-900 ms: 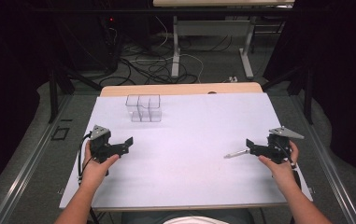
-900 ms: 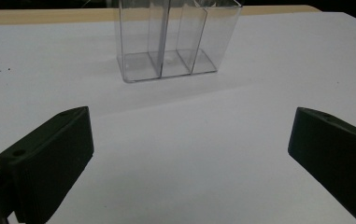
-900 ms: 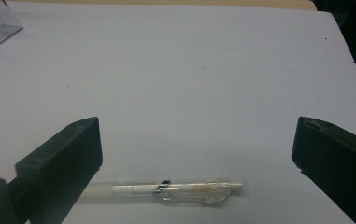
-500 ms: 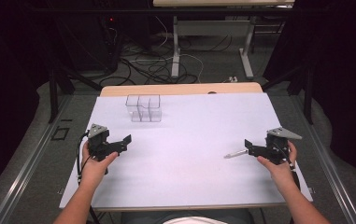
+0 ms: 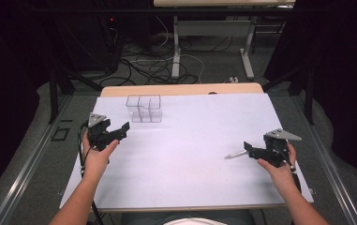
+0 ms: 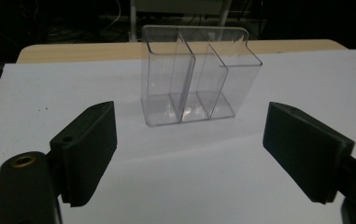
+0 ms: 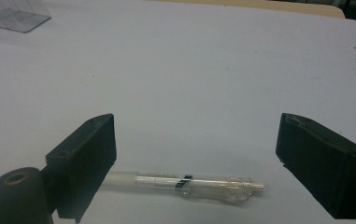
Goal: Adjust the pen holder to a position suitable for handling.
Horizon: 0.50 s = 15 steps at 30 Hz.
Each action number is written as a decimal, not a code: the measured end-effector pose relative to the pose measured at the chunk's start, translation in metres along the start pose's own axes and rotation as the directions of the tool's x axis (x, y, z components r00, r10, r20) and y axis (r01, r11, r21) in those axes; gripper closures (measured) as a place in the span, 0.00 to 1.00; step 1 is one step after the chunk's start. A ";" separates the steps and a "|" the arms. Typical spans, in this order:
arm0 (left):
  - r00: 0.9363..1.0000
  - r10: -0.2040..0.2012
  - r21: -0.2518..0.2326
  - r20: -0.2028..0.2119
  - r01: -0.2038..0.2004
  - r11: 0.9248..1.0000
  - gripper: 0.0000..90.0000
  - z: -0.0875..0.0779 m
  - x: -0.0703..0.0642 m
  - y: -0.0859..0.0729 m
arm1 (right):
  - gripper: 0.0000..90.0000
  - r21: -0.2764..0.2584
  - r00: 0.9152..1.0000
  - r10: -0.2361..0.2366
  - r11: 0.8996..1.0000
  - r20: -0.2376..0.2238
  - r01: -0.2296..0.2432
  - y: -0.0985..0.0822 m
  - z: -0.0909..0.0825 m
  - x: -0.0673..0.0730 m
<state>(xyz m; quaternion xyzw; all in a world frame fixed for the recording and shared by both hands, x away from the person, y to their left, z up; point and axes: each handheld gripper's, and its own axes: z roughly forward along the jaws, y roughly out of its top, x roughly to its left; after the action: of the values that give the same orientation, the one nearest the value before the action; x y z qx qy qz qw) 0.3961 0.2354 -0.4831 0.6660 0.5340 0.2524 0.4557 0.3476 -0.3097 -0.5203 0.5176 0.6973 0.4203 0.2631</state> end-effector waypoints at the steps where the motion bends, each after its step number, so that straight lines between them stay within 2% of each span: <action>1: 1.000 0.000 0.000 0.000 0.000 1.000 0.23 0.000 0.000 0.000 | 0.13 -0.002 1.000 0.006 1.000 0.001 -0.006 0.000 0.000 0.000; 3: 1.000 -0.023 -0.013 -0.004 0.023 1.000 0.28 0.004 0.003 0.010 | 0.13 -0.002 1.000 0.009 1.000 0.004 -0.009 0.000 0.001 0.000; 5: 1.000 -0.030 -0.013 -0.005 0.030 0.999 0.29 0.008 0.005 0.017 | 0.13 -0.003 1.000 0.012 1.000 0.003 -0.012 0.000 0.001 0.000; 13: 0.999 -0.012 -0.019 -0.037 0.011 1.000 0.34 0.019 0.007 0.042 | 0.13 0.005 1.000 0.010 1.000 0.000 -0.010 -0.001 0.002 0.001; 15: 0.999 -0.021 -0.019 -0.039 0.020 1.000 0.35 0.021 0.007 0.050 | 0.13 0.006 1.000 0.008 1.000 0.002 -0.008 -0.001 0.002 0.001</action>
<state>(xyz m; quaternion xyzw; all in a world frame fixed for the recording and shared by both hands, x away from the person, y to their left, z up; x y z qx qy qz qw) 0.4398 0.2344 -0.4500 0.6512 0.5472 0.2655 0.4539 0.3482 -0.3081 -0.5220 0.5217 0.6960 0.4188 0.2606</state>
